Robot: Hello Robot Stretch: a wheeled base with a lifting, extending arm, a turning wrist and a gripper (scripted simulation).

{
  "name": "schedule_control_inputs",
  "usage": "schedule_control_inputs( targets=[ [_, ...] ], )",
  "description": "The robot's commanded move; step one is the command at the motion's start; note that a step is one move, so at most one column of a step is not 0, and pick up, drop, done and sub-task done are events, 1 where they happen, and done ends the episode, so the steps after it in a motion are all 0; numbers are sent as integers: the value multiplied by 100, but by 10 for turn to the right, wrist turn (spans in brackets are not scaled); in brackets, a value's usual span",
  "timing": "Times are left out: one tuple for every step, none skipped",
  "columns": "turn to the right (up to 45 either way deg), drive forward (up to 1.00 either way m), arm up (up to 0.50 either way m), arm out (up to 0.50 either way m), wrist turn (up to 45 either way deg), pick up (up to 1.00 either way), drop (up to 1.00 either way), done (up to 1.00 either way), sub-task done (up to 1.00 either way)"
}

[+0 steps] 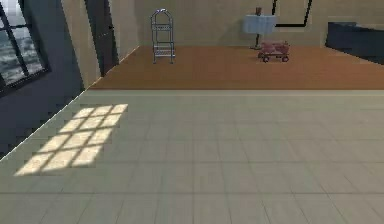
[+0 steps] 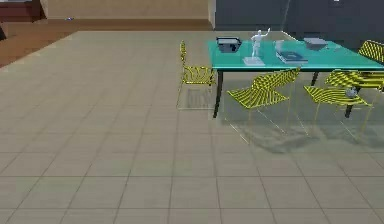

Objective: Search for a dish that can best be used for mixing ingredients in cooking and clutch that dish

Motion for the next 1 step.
schedule_control_inputs(
  targets=[
    [450,0,0,0,0,0,0,0,0]
  ],
)
